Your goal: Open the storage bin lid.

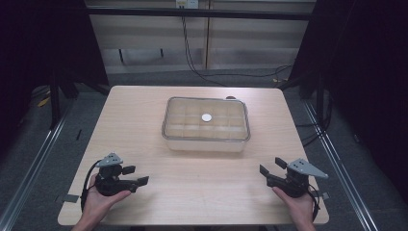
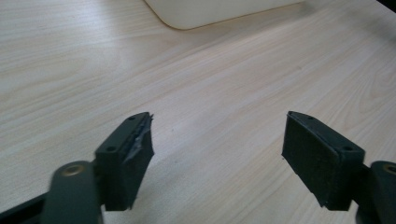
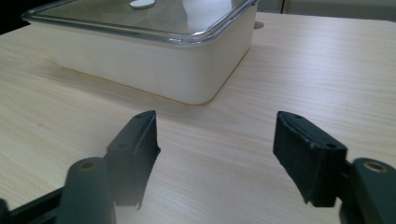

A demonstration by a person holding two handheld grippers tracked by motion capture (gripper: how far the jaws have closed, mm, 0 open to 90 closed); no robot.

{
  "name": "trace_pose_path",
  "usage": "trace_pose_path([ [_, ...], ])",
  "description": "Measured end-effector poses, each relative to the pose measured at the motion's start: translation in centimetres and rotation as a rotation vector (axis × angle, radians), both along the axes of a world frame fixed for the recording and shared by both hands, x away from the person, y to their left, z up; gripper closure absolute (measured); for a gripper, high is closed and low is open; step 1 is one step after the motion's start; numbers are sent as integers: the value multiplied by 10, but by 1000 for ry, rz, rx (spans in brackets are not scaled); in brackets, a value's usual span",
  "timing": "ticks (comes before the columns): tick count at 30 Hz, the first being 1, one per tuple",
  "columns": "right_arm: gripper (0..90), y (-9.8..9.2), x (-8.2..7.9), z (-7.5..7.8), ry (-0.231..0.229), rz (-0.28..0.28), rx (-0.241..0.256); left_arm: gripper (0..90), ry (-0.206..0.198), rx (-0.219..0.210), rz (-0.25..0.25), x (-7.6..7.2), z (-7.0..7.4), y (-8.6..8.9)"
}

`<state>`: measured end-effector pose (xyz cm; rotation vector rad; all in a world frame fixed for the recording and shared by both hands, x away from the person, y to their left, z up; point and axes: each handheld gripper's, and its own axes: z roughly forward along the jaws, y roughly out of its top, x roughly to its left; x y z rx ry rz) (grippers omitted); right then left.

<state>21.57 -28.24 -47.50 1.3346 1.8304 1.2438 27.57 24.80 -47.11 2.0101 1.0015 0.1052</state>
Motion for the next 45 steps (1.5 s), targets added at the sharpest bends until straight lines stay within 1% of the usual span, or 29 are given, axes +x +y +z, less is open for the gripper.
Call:
trace_pose_path([
  [2, 323, 0, 2, 0, 6, 9, 30, 293, 10, -15, -3, 2, -2, 1],
  [3, 329, 0, 3, 0, 12, 15, 39, 299, 5, -9, -2, 2, -2, 1],
  [4, 330, 1, 5, 0, 12, 22, 33, 324, -1, -14, -15, 2, -2, 1],
  [5, 331, 2, 6, 0, 10, 29, 35, 353, -20, -11, -21, 1, -2, 1],
  [6, 332, 2, 7, 0, 19, 33, 42, 375, -53, -1, -22, -1, -1, 1],
  [7, 332, 3, 8, 1, 43, 39, 43, 408, -77, 8, -25, -2, 0, 1],
  [8, 344, 4, 9, 2, 59, 46, 38, 438, -84, -1, -23, -3, 1, 2],
  [9, 380, 5, 9, 2, 55, 52, 41, 456, -85, -6, -22, -4, 1, 2],
  [11, 390, 7, 9, 3, 56, 54, 43, 462, -93, -33, -22, -6, 0, 3],
  [13, 395, 8, 7, 7, 31, 71, 81, 457, -122, -40, -25, -9, 1, 2],
  [14, 395, 9, 6, 8, 17, 68, 79, 453, -128, -41, -26, -10, 2, 2],
  [15, 396, 10, 4, 9, -3, 62, 73, 473, -104, -48, -40, -11, 3, 2],
  [16, 396, 11, 3, 11, -28, 63, 78, 484, -103, -32, -46, -12, 4, 1],
  [17, 400, 12, 2, 12, -29, 71, 78, 486, -80, -13, -42, -11, 5, 1],
  [19, 430, 14, 0, 16, -4, 68, 26, 464, -61, -30, -36, -9, 5, 2],
  [20, 428, 14, -1, 17, 0, 81, 28, 486, -60, -14, -32, -8, 5, 2],
  [22, 379, 14, 1, 19, 32, 86, 47, 423, -38, -24, -28, -5, 5, 2],
  [24, 377, 14, 7, 22, 70, 110, 58, 474, -46, 4, -42, -5, 7, -2],
  [25, 376, 14, 10, 24, 90, 117, 57, 426, -45, 6, -36, -4, 8, -4],
  [26, 376, 15, 13, 26, 94, 127, 53, 394, -43, 8, -47, -4, 10, -5],
  [27, 376, 15, 15, 28, 91, 126, 49, 396, -52, 23, -42, -3, 12, -7],
  [30, 372, 17, 21, 31, 98, 150, 46, 354, -58, 10, -47, 1, 15, -11],
  [33, 353, 16, 27, 37, 106, 162, 50, 351, -85, 23, -49, 4, 19, -14],
  [34, 353, 14, 29, 40, 117, 165, 49, 344, -85, 15, -53, 5, 20, -15],
  [36, 352, 8, 31, 44, 109, 162, 59, 342, -88, 13, -57, 6, 22, -15],
  [39, 337, 4, 38, 46, 108, 155, 64, 338, -87, 11, -42, 10, 22, -15],
  [41, 336, 3, 41, 46, 99, 149, 79, 322, -87, 9, -43, 12, 24, -16],
  [44, 332, 9, 46, 48, 102, 155, 58, 302, -86, -11, -42, 17, 29, -15],
  [45, 332, 10, 47, 48, 112, 165, 65, 298, -87, -17, -41, 19, 31, -16],
])
